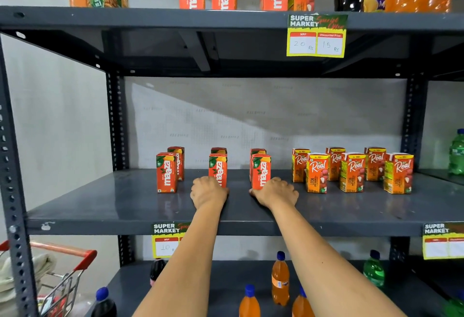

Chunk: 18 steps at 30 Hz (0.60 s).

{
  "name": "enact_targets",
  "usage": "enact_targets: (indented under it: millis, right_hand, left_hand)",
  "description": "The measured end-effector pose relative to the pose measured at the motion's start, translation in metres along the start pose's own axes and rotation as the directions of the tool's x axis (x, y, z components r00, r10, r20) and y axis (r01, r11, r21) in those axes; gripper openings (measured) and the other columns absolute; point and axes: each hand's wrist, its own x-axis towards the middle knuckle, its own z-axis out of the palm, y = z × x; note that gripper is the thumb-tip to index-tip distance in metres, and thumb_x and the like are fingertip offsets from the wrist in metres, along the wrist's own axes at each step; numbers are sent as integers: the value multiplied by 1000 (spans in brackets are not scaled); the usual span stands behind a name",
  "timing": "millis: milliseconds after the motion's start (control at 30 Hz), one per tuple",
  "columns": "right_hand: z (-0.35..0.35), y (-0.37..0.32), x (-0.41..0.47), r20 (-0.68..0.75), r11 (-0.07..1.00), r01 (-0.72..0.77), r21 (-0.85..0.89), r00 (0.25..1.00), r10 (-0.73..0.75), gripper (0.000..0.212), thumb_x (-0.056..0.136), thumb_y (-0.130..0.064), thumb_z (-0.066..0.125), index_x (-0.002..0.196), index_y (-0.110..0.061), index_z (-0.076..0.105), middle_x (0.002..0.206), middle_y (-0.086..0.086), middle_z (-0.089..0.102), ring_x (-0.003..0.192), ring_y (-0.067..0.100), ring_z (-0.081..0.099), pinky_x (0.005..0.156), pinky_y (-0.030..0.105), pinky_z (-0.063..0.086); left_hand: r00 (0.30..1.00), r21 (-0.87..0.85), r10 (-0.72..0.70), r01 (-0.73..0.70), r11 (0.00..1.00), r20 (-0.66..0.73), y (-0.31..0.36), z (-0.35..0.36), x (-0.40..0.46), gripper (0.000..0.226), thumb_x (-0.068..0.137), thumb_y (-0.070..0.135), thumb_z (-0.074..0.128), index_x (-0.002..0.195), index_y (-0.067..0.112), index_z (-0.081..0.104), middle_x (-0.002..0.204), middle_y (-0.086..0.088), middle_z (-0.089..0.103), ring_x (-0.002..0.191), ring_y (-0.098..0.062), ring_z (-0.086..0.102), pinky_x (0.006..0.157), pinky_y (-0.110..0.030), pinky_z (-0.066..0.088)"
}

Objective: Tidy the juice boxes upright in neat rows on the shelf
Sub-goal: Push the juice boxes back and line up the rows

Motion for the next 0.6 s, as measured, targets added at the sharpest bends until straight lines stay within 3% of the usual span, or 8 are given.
enact_targets:
  millis: [233, 367, 467, 533, 600]
  right_hand:
    - [-7, 6, -4, 52, 994, -9, 107, 999, 3, 86, 72, -61, 67, 131, -7, 36, 136, 14, 49, 126, 33, 45, 101, 41, 37]
    - [-21, 36, 0, 99, 982, 64, 180, 992, -82, 53, 83, -40, 67, 120, -6, 52, 123, 13, 61, 113, 31, 57, 86, 36, 47]
    - [-37, 75, 4, 110, 972, 67, 227, 990, -93, 33, 85, -33, 67, 100, -4, 67, 104, 12, 69, 95, 28, 64, 67, 29, 43]
    - [-52, 105, 7, 115, 975, 49, 218, 990, -76, 27, 84, -34, 68, 89, -7, 71, 96, 9, 69, 92, 27, 64, 67, 27, 40]
    - [-66, 136, 15, 85, 975, 14, 221, 996, -33, 24, 83, -33, 69, 83, -9, 70, 92, 9, 69, 93, 27, 65, 67, 26, 40]
  left_hand:
    - [997, -31, -76, 76, 997, 1, 0, -4, -4, 62, 77, 36, 72, 123, 1, 48, 124, -18, 55, 114, -32, 53, 93, -39, 46]
    - [984, -212, -161, 175, 962, 83, 6, -10, -17, 60, 78, 29, 70, 121, -1, 41, 123, -22, 56, 112, -39, 55, 90, -41, 47]
    - [996, -128, 57, -48, 991, 63, 33, 7, -53, 36, 83, 28, 63, 106, 0, 57, 110, -21, 63, 99, -36, 60, 79, -33, 48]
    - [964, -27, 261, -260, 965, 41, 64, 31, -85, 30, 88, 28, 58, 101, 1, 59, 105, -18, 65, 95, -31, 61, 74, -31, 47]
    - [926, 47, 377, -378, 924, 33, 98, 56, -108, 29, 91, 30, 55, 103, 3, 57, 106, -15, 64, 95, -28, 61, 77, -33, 49]
